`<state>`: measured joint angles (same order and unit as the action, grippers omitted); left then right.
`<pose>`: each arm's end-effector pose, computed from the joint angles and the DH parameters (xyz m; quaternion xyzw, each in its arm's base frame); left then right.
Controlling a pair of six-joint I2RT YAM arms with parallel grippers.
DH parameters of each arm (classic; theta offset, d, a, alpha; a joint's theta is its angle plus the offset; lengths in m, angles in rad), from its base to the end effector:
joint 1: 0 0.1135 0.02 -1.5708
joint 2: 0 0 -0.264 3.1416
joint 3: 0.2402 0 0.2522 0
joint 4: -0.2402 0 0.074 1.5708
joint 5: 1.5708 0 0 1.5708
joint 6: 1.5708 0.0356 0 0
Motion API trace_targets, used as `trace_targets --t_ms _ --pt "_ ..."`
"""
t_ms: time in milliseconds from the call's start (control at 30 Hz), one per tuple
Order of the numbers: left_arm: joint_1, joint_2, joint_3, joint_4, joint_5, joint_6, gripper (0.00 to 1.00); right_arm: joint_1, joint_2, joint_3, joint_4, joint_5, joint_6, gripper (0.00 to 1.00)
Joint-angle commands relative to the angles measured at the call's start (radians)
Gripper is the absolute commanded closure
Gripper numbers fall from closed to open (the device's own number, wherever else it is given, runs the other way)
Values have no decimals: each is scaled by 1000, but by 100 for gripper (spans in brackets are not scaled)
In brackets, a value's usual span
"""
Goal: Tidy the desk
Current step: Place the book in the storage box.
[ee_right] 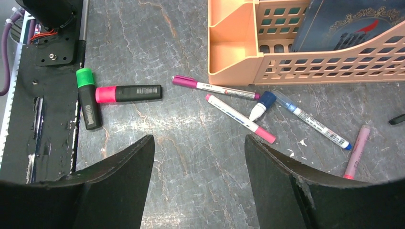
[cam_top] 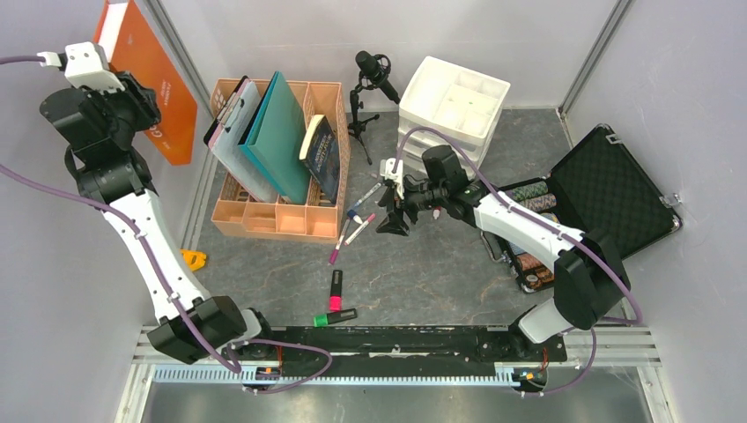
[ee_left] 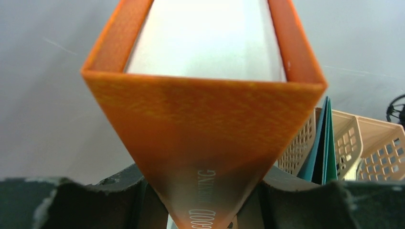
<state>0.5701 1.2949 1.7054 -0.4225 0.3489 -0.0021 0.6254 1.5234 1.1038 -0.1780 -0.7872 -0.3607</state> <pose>0.2222 0.1280 0.5190 -0.0807 0.7065 0.0754 0.6991 0.2589 0.2181 0.2764 -0.5444 0.6342 0.3930 0.3834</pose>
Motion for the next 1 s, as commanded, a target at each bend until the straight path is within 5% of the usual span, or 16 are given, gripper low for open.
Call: trace_targets --t_ms 0,567,967 --pt "3 -29 -52 163 159 13 98 -12 -32 -7 32 -33 -3 25" --pt "3 -37 -263 361 483 23 98 -31 3 -15 32 -46 -4 26" --pt "3 -11 -436 583 253 78 98 -32 37 -12 32 -49 5 26"
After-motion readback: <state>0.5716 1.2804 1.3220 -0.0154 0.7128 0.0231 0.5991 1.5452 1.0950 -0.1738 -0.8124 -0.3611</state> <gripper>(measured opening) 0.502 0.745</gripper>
